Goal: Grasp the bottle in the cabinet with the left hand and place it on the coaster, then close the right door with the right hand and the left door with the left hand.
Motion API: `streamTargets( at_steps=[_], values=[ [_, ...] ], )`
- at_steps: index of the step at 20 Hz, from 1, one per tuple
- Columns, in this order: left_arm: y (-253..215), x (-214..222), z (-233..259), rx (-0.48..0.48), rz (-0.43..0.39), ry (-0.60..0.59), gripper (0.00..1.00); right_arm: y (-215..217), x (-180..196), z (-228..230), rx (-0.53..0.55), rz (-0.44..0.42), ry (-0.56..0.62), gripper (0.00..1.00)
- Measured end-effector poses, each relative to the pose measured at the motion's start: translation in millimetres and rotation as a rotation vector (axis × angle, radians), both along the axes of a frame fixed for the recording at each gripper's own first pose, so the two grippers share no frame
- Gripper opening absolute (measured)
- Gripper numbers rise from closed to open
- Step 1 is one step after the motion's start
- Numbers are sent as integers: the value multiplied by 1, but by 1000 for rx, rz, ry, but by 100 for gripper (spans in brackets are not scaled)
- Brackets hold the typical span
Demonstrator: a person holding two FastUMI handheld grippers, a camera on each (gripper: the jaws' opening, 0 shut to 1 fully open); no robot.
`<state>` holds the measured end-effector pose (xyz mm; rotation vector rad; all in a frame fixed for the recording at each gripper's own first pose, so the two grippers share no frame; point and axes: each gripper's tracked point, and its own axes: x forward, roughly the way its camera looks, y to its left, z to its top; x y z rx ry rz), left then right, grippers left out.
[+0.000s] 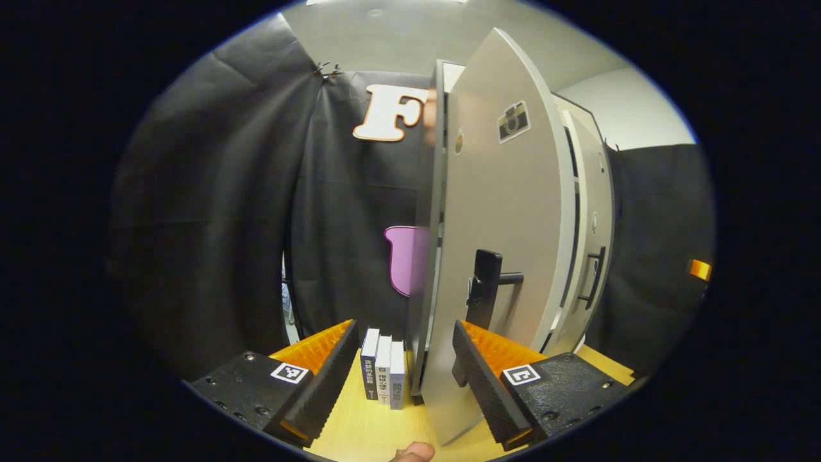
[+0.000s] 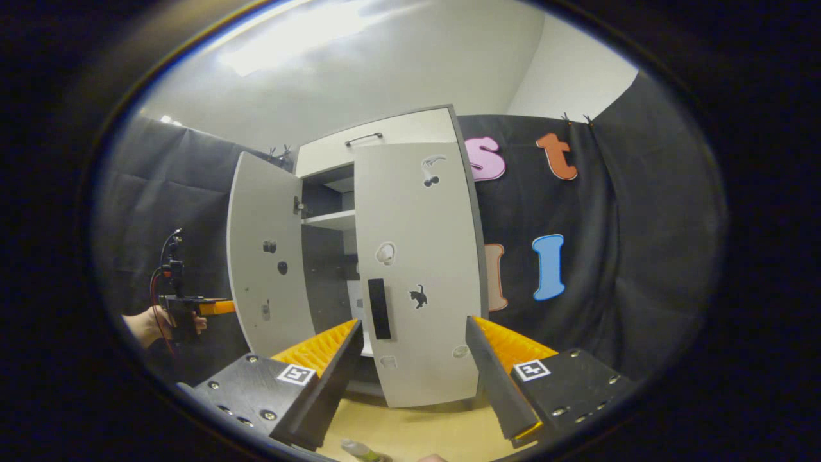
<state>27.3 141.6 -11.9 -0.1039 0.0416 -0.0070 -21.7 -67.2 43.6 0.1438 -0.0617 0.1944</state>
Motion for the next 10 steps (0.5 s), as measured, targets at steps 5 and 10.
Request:
streamTargets(
  at_steps=[5, 10],
  values=[
    [-36, 6, 1, 14, -53, 3, 94, -7, -4, 0, -9, -8, -14, 97],
    [-57, 14, 1, 27, -68, 8, 94, -19, -13, -7, -37, -33, -5, 92]
  ],
)
